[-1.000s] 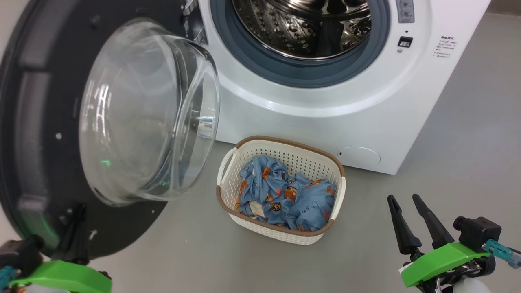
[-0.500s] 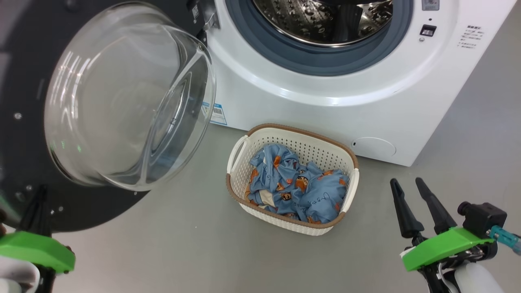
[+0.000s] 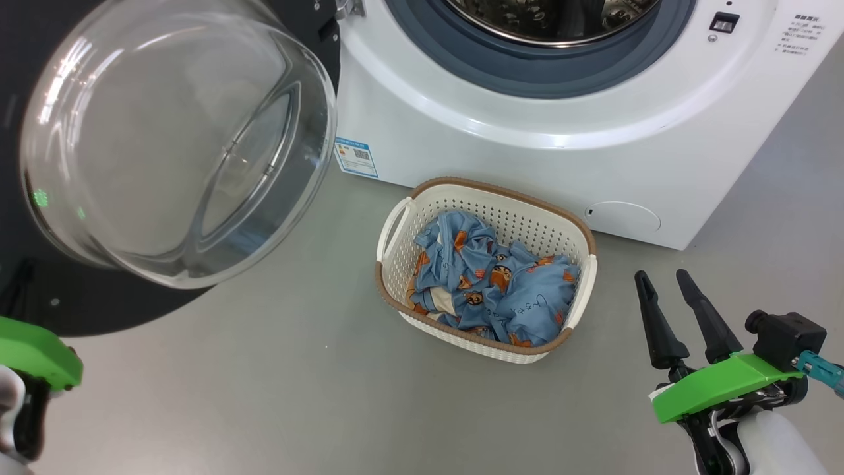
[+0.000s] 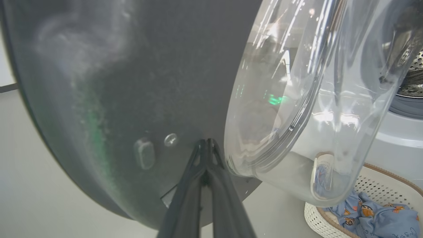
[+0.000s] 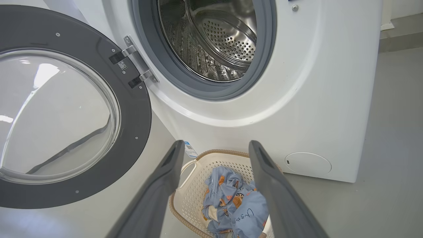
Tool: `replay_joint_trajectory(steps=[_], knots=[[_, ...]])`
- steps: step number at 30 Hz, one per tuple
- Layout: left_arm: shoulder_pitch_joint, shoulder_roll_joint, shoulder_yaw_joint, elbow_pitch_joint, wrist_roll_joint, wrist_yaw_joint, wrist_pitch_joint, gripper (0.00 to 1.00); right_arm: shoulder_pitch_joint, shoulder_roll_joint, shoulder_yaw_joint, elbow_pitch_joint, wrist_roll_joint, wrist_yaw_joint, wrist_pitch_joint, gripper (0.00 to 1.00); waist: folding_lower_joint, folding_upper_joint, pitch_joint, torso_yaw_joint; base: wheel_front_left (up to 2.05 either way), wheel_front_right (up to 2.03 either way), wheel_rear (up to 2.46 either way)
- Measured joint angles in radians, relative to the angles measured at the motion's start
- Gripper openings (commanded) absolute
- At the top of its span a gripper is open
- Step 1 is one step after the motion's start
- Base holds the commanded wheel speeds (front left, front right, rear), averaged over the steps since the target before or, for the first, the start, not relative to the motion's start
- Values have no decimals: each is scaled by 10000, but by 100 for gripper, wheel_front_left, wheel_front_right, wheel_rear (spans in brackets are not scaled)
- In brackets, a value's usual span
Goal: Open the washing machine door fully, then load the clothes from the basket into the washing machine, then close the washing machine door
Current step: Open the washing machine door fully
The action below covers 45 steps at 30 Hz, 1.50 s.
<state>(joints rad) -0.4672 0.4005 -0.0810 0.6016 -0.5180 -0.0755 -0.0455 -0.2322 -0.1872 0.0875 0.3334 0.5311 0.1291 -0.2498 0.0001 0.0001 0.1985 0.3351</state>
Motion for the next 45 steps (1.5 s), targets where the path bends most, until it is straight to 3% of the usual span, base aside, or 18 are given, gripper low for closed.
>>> replay_joint_trajectory(steps=[11, 21, 37, 45], knots=[[-1095, 322, -295, 1766, 301, -176, 71, 0, -155, 33, 35, 77, 4, 0, 0, 100, -1, 0, -137, -39, 0, 0, 0], [-1318, 337, -502, 2510, 299, -337, -370, 0, -151, 107, 44, 117, 17, 0, 0, 100, 0, 0, -339, -88, 0, 0, 0], [-1398, 293, -989, 2805, 217, -447, -842, 0, -136, 207, 46, 119, 17, 0, 0, 100, 0, 0, -605, -47, 0, 0, 0], [-1243, 295, -1154, 2309, 12, -449, -984, 0, -58, 217, 44, 142, 19, 0, 0, 100, 0, 0, -788, -115, 0, 0, 0]])
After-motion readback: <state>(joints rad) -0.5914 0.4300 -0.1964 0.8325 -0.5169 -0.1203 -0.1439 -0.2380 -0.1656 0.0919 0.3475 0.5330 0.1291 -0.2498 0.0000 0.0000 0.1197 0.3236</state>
